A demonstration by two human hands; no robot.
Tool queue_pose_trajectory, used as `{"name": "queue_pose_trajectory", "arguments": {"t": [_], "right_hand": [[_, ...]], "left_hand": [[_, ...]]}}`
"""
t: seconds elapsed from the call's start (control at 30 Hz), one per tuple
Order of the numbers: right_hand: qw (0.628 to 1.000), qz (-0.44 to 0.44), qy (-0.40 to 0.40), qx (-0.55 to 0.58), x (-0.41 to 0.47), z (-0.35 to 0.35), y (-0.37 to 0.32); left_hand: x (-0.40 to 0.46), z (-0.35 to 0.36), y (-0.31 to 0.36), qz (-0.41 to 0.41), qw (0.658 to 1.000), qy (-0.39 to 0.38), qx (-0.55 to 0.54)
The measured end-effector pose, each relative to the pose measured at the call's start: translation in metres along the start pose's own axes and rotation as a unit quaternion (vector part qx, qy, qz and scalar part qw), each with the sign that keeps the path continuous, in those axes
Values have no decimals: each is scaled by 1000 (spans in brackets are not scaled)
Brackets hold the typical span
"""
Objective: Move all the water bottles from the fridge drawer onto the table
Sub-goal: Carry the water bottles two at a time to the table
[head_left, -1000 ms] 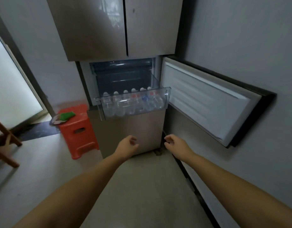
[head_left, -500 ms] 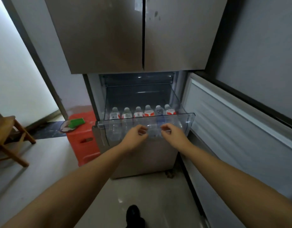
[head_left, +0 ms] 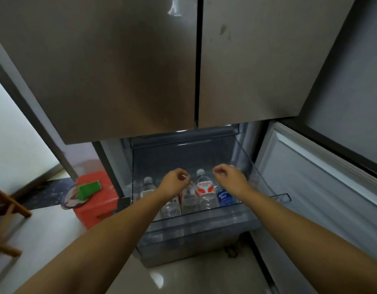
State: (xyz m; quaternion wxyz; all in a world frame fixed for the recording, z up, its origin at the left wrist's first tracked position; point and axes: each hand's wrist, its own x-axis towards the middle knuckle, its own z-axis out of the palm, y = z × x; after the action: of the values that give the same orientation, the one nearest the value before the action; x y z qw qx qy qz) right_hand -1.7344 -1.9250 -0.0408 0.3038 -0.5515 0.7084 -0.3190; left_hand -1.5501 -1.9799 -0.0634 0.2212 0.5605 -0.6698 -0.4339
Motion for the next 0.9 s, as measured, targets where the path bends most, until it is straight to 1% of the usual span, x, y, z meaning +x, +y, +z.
{"name": "queue_pose_trajectory", "arguments": {"t": [0.1,0.17,0.27,0.33,0.4,0.47,0.57,0.73,0.83,0.9], "right_hand": [[999,26,-33,-5,24,7,12],[998,28,-49,-13,41,11,16],[994,34,-97,-39,75,19,20],[989,43,-131,-49,93,27,24],[984,45,-159,-71,110,34,28],[980,39,-177,-87,125,40,31],[970,15,-220,-104,143,48,35],[945,11,-284,-163,163,64,40],[921,7,-319,-222,163,74,45],[914,4,-315,-257,159,78,46]], "left_hand": [[18,10,-19,-28,999,-19,1],[30,13,-23,-43,999,-25,-1],[53,16,-24,-66,998,-3,8],[64,19,-23,-85,996,15,30],[77,25,-21,-99,993,17,54],[89,31,-21,-119,991,7,63],[104,39,-21,-134,990,-19,49],[116,42,-21,-179,980,-48,66],[117,46,-23,-187,972,-85,114],[114,50,-23,-183,970,-84,135]]}}
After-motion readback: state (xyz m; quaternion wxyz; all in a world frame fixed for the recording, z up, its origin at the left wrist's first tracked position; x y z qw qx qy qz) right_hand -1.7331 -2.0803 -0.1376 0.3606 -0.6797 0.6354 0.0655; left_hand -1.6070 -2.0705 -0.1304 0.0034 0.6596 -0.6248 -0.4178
